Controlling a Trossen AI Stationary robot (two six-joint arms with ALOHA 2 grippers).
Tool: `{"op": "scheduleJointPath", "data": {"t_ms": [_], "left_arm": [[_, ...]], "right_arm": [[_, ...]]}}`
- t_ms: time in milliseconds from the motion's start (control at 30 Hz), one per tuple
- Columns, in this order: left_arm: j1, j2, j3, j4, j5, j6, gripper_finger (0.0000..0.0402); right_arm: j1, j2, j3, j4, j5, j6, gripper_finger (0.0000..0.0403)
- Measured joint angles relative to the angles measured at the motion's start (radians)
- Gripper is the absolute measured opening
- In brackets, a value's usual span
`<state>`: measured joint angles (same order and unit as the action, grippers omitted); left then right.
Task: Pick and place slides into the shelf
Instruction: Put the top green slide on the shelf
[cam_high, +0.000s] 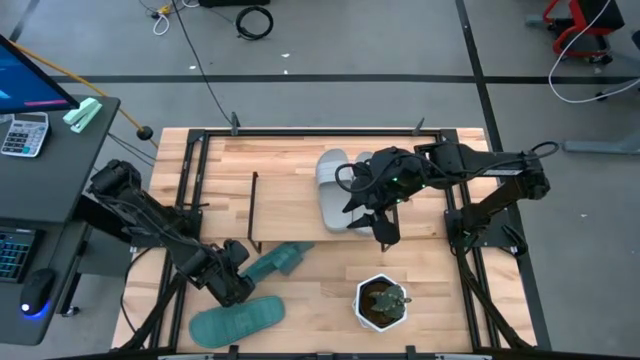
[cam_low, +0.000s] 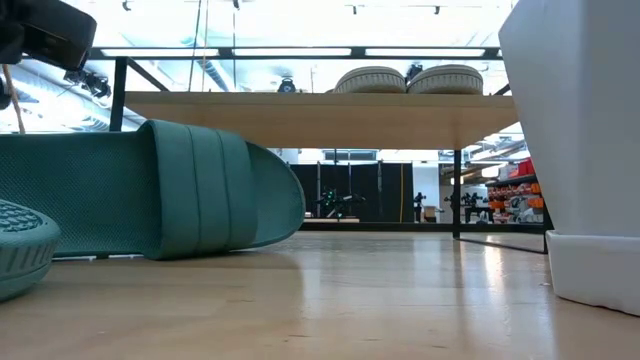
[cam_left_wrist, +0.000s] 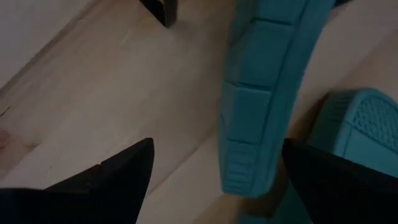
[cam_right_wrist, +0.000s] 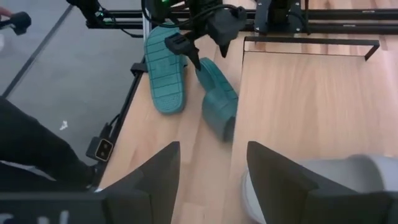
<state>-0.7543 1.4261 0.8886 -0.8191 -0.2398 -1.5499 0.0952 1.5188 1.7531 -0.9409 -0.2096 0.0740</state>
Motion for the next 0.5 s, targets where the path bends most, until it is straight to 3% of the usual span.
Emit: {"op": "scheduleJointPath", "data": {"t_ms": [300, 500], "left_arm": [[0.001, 0.0, 0.0, 0.048, 0.008, 0.045, 0.0347], [0.001, 0.0, 0.0, 0.049, 0.008, 0.064, 0.0302]], "right_arm": [[0.0, 0.0, 0.0, 0.001, 0.03, 0.006, 0.0193], [0.0, 0.0, 0.0, 0.026, 0.053, 0.004, 0.0189]]}}
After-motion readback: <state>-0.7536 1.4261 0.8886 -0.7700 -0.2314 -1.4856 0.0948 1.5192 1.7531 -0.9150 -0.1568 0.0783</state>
